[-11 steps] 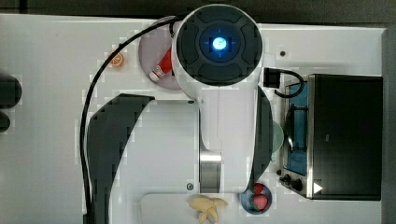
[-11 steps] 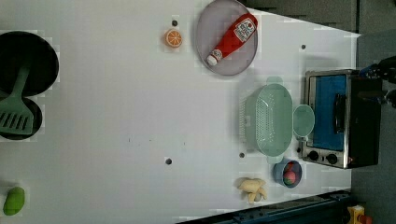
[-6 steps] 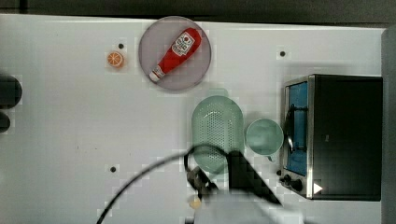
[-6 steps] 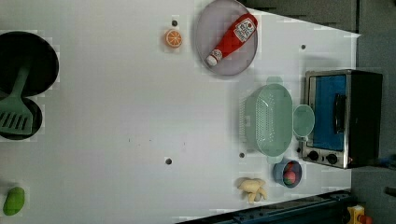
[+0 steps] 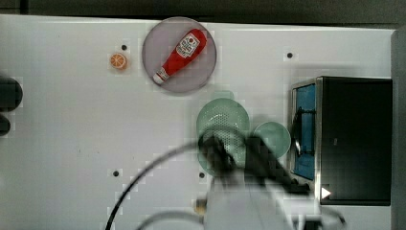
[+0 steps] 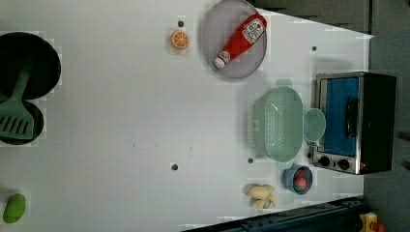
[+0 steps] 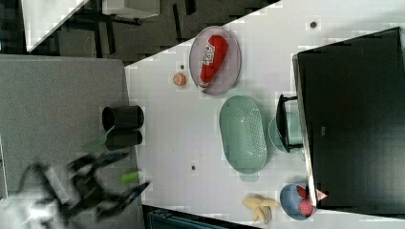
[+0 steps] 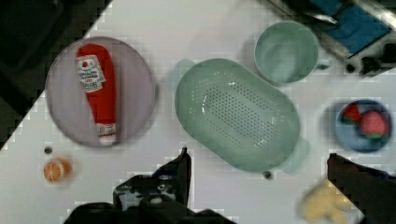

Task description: Drag strainer right to left.

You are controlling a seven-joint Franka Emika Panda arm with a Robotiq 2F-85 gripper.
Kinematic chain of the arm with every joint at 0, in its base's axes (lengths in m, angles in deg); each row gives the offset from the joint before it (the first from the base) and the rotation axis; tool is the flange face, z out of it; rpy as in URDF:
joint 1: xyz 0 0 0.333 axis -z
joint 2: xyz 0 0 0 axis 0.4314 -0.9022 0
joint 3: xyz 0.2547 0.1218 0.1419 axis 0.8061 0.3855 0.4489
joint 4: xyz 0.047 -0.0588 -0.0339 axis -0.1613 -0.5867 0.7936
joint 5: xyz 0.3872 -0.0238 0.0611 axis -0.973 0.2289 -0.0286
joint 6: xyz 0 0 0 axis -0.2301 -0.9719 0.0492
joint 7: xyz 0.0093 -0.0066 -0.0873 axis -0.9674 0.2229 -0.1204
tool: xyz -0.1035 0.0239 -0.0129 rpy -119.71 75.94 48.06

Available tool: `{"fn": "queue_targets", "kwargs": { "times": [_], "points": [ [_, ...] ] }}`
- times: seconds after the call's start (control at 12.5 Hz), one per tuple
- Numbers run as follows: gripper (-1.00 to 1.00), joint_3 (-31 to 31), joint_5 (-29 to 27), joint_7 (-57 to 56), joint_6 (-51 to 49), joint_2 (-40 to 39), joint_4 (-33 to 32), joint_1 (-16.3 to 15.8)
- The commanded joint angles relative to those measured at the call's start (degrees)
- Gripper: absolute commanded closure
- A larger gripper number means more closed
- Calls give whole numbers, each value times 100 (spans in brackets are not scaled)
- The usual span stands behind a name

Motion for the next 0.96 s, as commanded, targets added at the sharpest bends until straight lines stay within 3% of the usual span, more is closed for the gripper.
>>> {"fn": "queue_targets", "kwargs": {
  "times": [0.08,0.48,0.96],
  "points": [
    [-100,-18,-34,1302,904,-1342,-744,-22],
    [-100,-10,-34,3187,2516,-3093,-846,-28],
    [-100,22,-49,3249,4026,-4753,-890,-93]
  ]
}}
